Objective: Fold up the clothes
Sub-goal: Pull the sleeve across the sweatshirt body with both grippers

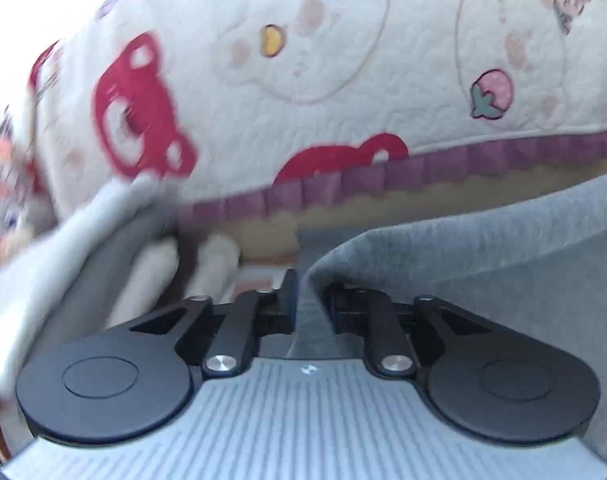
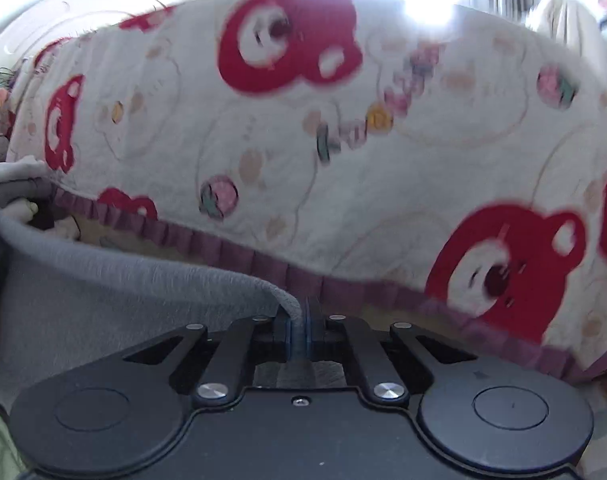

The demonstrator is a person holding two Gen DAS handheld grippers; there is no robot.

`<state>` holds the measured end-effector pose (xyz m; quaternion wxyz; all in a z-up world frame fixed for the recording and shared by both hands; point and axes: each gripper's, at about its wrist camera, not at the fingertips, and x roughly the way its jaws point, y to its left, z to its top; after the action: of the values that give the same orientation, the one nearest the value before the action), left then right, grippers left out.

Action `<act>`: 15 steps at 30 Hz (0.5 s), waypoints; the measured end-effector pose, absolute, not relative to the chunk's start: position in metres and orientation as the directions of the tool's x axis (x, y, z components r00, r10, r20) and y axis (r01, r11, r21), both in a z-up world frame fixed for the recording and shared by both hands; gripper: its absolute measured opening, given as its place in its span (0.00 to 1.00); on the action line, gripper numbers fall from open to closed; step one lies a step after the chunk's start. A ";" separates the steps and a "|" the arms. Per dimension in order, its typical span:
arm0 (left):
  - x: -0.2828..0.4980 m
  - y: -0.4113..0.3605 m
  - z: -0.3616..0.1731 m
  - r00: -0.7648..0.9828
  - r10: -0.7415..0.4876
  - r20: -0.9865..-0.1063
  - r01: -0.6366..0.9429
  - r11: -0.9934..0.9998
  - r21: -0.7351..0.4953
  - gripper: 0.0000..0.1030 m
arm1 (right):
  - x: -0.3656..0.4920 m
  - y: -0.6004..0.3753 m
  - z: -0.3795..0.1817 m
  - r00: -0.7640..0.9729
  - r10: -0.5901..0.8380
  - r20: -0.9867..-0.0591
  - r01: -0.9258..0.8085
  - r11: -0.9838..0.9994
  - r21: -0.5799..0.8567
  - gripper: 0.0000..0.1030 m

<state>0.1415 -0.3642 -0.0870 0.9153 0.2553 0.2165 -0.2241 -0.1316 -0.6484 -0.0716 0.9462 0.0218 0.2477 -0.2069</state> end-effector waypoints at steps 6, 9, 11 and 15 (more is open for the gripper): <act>0.206 -0.403 -0.172 0.725 -0.184 -0.664 0.614 0.608 0.503 0.38 | -0.068 -0.714 -0.153 0.642 -0.281 -0.713 0.386 0.923 -0.017 0.04; 0.209 -0.411 -0.178 0.754 -0.188 -0.630 0.613 0.546 0.571 0.38 | -0.066 -0.713 -0.170 0.639 -0.316 -0.701 0.398 0.916 -0.050 0.04; 0.215 -0.418 -0.173 0.765 -0.206 -0.610 0.613 0.522 0.592 0.38 | -0.068 -0.711 -0.169 0.651 -0.343 -0.677 0.417 0.907 -0.059 0.04; 0.236 -0.438 -0.161 0.811 -0.260 -0.524 0.579 0.482 0.657 0.48 | -0.057 -0.719 -0.173 0.632 -0.394 -0.667 0.469 0.880 -0.076 0.04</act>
<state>0.2364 -0.4384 -0.1607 0.8420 0.4435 0.1797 -0.2493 -0.0573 -0.7188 -0.1726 0.9017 0.0523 0.3562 -0.2393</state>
